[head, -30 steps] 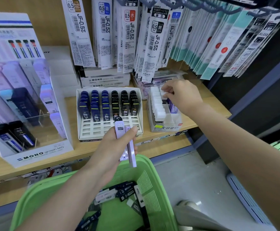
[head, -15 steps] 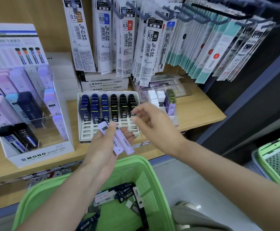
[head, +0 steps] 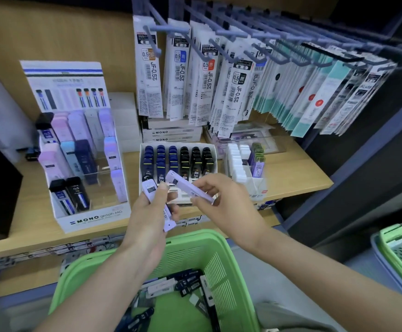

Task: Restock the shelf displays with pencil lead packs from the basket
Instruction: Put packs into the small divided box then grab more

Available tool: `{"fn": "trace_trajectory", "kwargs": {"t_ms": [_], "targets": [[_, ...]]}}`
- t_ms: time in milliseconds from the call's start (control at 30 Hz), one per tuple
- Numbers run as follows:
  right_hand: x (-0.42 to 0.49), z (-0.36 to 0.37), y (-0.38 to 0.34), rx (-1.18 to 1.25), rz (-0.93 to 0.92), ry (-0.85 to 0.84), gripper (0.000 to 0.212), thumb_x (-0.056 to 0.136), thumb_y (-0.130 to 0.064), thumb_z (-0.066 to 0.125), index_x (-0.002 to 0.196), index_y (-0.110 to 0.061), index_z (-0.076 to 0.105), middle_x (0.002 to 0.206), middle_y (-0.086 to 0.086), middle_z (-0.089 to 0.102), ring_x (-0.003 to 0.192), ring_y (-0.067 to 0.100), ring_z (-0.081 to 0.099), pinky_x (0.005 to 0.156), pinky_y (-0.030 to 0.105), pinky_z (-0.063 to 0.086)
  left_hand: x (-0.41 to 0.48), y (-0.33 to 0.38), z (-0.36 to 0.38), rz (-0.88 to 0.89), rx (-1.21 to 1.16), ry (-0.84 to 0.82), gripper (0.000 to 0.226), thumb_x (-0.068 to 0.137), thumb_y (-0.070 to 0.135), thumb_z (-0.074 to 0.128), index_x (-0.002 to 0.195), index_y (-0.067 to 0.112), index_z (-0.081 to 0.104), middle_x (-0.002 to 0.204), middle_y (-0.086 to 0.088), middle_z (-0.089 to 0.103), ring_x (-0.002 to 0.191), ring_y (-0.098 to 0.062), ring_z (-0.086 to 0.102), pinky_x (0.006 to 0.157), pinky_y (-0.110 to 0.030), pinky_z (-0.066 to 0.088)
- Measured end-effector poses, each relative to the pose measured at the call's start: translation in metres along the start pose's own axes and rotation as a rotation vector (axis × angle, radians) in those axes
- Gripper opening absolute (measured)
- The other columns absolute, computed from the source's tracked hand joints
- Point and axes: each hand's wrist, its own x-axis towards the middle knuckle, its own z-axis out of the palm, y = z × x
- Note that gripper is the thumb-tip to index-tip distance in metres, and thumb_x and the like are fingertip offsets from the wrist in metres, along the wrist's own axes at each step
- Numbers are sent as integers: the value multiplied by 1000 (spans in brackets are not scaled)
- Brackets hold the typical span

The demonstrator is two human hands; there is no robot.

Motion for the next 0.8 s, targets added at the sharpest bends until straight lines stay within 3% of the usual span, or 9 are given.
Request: {"fn": "trace_trajectory", "kwargs": {"t_ms": [67, 200, 367, 433, 500, 567, 633, 700, 800], "targets": [[0, 2, -2, -84, -90, 21, 19, 87, -10, 63, 103, -18, 68, 89, -6, 55, 75, 8, 51, 67, 17, 44, -4, 5, -6, -19, -14, -9, 18, 96, 28, 49, 90, 14, 59, 74, 1, 56, 55, -12, 40, 42, -18, 40], [-1, 11, -12, -279, -350, 68, 27, 86, -12, 61, 112, -15, 69, 89, -2, 54, 80, 9, 49, 66, 28, 48, -11, 16, -23, 22, 9, -87, 19, 88, 29, 60, 85, 11, 63, 68, 1, 48, 50, -8, 36, 51, -19, 31], [-4, 24, -33, -300, -484, -4, 37, 84, -5, 63, 119, -17, 62, 107, 1, 54, 80, 17, 58, 63, 37, 53, -17, 27, -49, 53, -31, -80, 12, 84, 16, 66, 73, 13, 64, 57, 4, 40, 48, -7, 34, 51, -20, 26], [-5, 32, -45, -266, -432, -115, 46, 85, -6, 64, 128, -20, 55, 115, -8, 47, 91, 15, 58, 78, 35, 52, -20, 34, -63, 60, -36, -65, 13, 87, 13, 64, 74, 12, 62, 55, 4, 40, 47, -7, 34, 49, -20, 28], [-8, 39, -58, -182, -327, -220, 50, 87, -12, 64, 131, -30, 48, 116, -18, 42, 96, 6, 54, 87, 24, 47, -21, 42, -78, 86, -21, -49, 14, 86, 12, 65, 75, 11, 58, 54, 4, 40, 47, -9, 33, 51, -22, 28], [-10, 46, -74, -33, -187, -236, 45, 89, -18, 62, 119, -44, 43, 111, -20, 49, 96, -2, 52, 85, 13, 45, -21, 48, -93, 143, 32, -35, 18, 86, 11, 65, 70, 13, 56, 51, 5, 39, 48, -12, 32, 51, -25, 27], [-7, 51, -89, 88, -98, -189, 34, 91, -24, 60, 107, -46, 41, 102, -18, 58, 91, -6, 55, 79, 9, 44, -23, 55, -107, 208, 138, -44, 23, 86, 12, 66, 65, 16, 56, 49, 8, 39, 47, -12, 32, 49, -24, 28], [-2, 56, -101, 117, -72, -176, 29, 90, -25, 61, 107, -40, 43, 99, -14, 60, 87, -4, 56, 74, 9, 44, -26, 62, -118, 262, 236, -64, 19, 86, 12, 67, 69, 15, 59, 45, 12, 42, 42, -7, 35, 44, -18, 31], [8, 65, -119, 79, -109, -222, 43, 85, -17, 68, 113, -40, 44, 102, -15, 58, 81, 1, 59, 70, 11, 45, -30, 72, -130, 313, 337, -104, 8, 85, 10, 68, 78, 14, 64, 43, 17, 52, 38, 1, 42, 41, -11, 32]]}}
